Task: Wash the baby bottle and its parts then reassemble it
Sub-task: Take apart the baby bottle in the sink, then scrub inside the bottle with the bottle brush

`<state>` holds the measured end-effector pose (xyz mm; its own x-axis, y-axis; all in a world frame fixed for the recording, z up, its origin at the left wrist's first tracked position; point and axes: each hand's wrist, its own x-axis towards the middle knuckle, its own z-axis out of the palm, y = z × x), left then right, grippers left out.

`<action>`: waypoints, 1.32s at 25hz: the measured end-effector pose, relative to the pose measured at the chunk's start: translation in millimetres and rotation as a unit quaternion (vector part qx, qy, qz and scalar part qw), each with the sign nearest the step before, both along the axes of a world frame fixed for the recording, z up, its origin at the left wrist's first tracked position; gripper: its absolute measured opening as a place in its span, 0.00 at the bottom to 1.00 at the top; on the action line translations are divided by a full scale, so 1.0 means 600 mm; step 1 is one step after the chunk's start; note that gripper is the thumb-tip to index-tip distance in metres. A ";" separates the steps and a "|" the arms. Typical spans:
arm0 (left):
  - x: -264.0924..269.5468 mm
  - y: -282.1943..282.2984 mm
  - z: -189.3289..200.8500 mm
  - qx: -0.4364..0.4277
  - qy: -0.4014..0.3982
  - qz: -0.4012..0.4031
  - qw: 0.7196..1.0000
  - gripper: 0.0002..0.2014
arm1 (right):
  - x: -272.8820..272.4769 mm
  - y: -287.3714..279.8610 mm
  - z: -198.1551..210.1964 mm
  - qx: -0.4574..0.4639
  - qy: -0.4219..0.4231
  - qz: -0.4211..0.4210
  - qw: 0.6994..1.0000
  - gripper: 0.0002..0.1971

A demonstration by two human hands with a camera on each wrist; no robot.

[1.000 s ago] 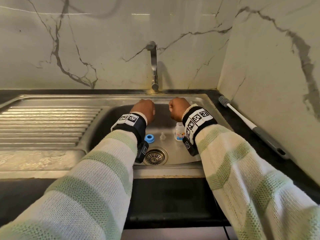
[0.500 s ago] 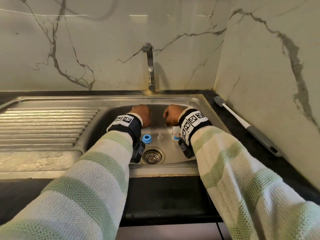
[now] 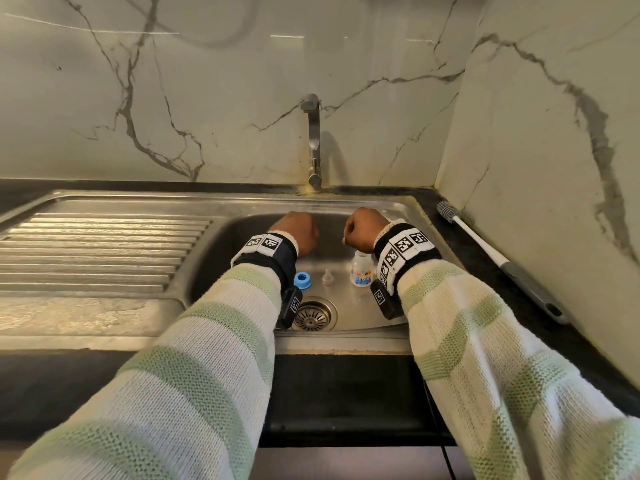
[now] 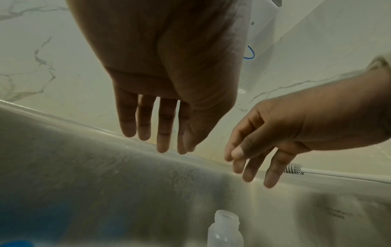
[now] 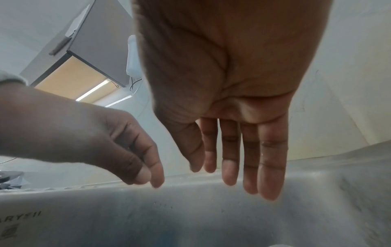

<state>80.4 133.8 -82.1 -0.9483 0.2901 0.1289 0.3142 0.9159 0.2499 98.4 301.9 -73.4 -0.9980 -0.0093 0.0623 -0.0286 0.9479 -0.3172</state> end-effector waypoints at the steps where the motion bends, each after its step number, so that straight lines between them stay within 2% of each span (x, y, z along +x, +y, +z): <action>1: 0.002 0.000 -0.001 0.000 -0.003 -0.001 1.000 0.10 | 0.007 0.000 0.009 -0.011 0.018 -0.006 1.000 0.07; 4: 0.009 -0.001 0.006 0.009 -0.006 -0.003 1.000 0.13 | 0.030 0.006 0.046 -0.029 0.063 -0.035 0.997 0.07; 6: 0.011 -0.002 0.010 0.012 -0.005 -0.010 1.000 0.14 | 0.039 0.029 0.070 0.003 0.039 -0.050 0.998 0.10; 9: 0.015 -0.005 0.006 0.013 -0.009 -0.016 1.000 0.14 | 0.043 0.092 0.097 0.096 -0.008 -0.113 0.989 0.23; 11: 0.014 -0.009 0.002 0.031 -0.011 -0.012 0.999 0.12 | 0.040 0.149 0.101 0.113 -0.019 -0.155 0.981 0.26; 14: 0.020 -0.012 0.001 0.050 -0.016 -0.010 0.999 0.12 | 0.114 0.171 0.131 0.131 -0.014 -0.203 0.970 0.31; 19: 0.030 -0.016 0.005 0.066 -0.021 -0.004 0.998 0.12 | 0.196 0.188 0.135 0.212 -0.048 -0.222 0.951 0.20; 22: 0.031 -0.018 0.005 0.069 -0.024 -0.006 0.997 0.13 | 0.232 0.183 0.132 0.278 -0.051 -0.206 0.937 0.15; 27: 0.020 -0.018 0.001 0.077 -0.024 -0.016 0.997 0.13 | 0.270 0.164 0.129 0.369 -0.083 -0.180 0.908 0.15; 30: 0.016 -0.020 0.001 0.072 -0.025 -0.023 0.997 0.14 | 0.261 0.161 0.129 0.378 -0.068 -0.163 0.909 0.14; 33: 0.013 -0.017 0.000 0.073 -0.026 -0.021 0.997 0.14 | 0.222 0.151 0.135 0.324 -0.024 -0.152 0.933 0.15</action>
<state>88.0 123.6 -82.0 -0.9419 0.3117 0.1247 0.3353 0.8546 0.3965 231.7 392.6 7.7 -0.9620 0.2555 0.0964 0.2731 0.9029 0.3319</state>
